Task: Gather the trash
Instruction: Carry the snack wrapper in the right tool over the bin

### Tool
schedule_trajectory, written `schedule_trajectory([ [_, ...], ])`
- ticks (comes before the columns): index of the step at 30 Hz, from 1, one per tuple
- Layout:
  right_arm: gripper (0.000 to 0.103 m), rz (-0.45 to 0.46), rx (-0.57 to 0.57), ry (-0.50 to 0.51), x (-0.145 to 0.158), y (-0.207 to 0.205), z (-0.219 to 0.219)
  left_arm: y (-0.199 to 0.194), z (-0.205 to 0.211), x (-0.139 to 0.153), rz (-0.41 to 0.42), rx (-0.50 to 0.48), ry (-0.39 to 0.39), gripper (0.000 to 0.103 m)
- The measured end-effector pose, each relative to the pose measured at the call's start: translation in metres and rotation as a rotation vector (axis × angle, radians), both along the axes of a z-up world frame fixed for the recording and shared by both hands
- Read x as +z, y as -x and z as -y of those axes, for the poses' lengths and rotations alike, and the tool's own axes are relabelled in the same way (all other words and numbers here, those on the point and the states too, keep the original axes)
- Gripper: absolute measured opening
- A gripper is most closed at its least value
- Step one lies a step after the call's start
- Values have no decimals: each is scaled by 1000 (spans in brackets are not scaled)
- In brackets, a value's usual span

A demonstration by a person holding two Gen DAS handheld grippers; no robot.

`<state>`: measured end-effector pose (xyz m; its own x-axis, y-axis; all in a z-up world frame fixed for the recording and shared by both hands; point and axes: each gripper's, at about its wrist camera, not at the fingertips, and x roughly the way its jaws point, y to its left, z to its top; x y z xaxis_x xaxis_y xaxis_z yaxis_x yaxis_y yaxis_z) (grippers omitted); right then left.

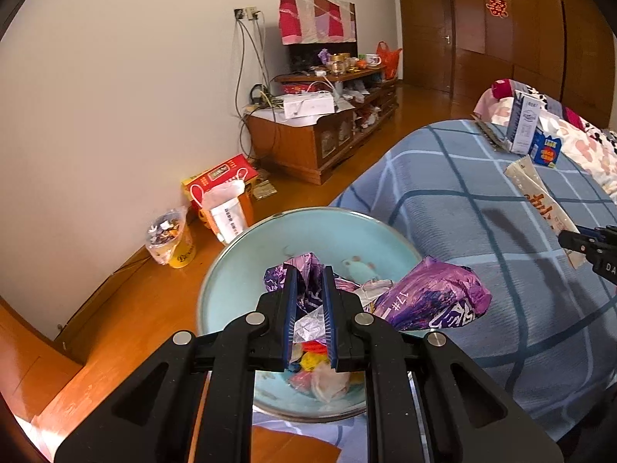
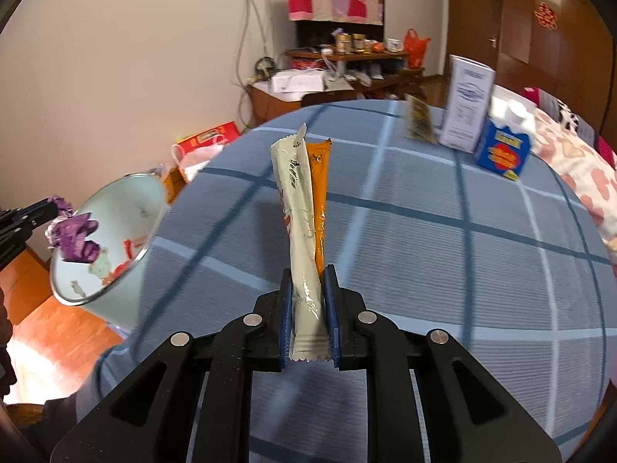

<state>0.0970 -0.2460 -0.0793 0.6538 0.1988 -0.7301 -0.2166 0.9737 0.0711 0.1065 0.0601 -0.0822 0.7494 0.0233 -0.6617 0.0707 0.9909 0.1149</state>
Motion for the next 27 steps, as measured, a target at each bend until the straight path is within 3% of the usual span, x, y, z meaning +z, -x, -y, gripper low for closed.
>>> schedule_trajectory([
  [27, 16, 33, 177, 52, 4, 5, -88, 8, -43, -6, 3, 115, -45, 12],
])
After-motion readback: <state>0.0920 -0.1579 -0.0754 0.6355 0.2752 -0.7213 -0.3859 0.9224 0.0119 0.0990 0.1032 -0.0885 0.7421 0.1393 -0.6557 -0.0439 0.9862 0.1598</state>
